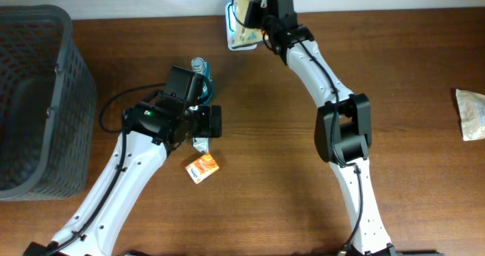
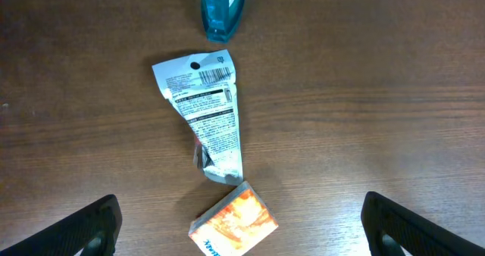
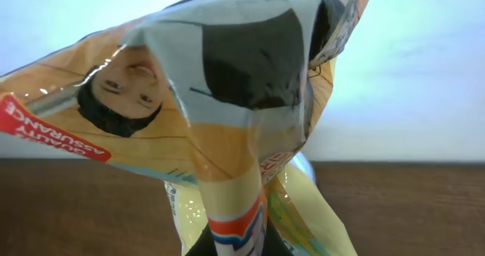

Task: Scan the item barcode
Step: 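Hold the yellow bag up in front of the scanner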

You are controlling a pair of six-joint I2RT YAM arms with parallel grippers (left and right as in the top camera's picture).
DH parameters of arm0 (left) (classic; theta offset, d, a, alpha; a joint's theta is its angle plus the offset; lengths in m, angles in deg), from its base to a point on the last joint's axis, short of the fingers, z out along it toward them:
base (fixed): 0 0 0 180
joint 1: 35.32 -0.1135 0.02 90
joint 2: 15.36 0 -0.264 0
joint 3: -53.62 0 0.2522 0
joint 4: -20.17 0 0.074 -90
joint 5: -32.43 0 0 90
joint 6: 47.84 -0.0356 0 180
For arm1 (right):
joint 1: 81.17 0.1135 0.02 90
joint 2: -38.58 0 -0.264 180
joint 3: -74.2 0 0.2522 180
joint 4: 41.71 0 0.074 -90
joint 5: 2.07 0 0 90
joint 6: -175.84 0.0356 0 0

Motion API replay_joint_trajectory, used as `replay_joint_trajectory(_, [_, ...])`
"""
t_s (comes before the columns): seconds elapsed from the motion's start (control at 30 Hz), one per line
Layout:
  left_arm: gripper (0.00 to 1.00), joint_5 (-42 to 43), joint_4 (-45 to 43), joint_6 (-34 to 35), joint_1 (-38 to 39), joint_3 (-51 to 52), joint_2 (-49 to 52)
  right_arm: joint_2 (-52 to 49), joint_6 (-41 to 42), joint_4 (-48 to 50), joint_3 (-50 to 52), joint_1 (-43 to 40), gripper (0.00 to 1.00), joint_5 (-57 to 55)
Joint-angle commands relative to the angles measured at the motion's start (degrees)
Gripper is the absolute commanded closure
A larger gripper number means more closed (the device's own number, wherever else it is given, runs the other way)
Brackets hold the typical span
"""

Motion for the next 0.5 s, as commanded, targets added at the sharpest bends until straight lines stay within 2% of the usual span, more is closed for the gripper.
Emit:
replay_joint_trajectory(0.0, [0.01, 0.61, -0.13, 0.57, -0.15, 0.63, 0.35, 1.6, -1.99, 1.42, -0.9, 1.07, 0.96, -0.66])
replay_joint_trajectory(0.3, [0.01, 0.59, -0.09, 0.57, -0.15, 0.63, 0.35, 10.69, -0.02, -4.85, -1.01, -4.17, 0.96, -0.35])
replay_joint_trajectory(0.47, [0.01, 0.59, -0.11, 0.57, -0.15, 0.63, 0.35, 18.86, 0.02, -17.92, -1.01, -12.37, 0.96, -4.31])
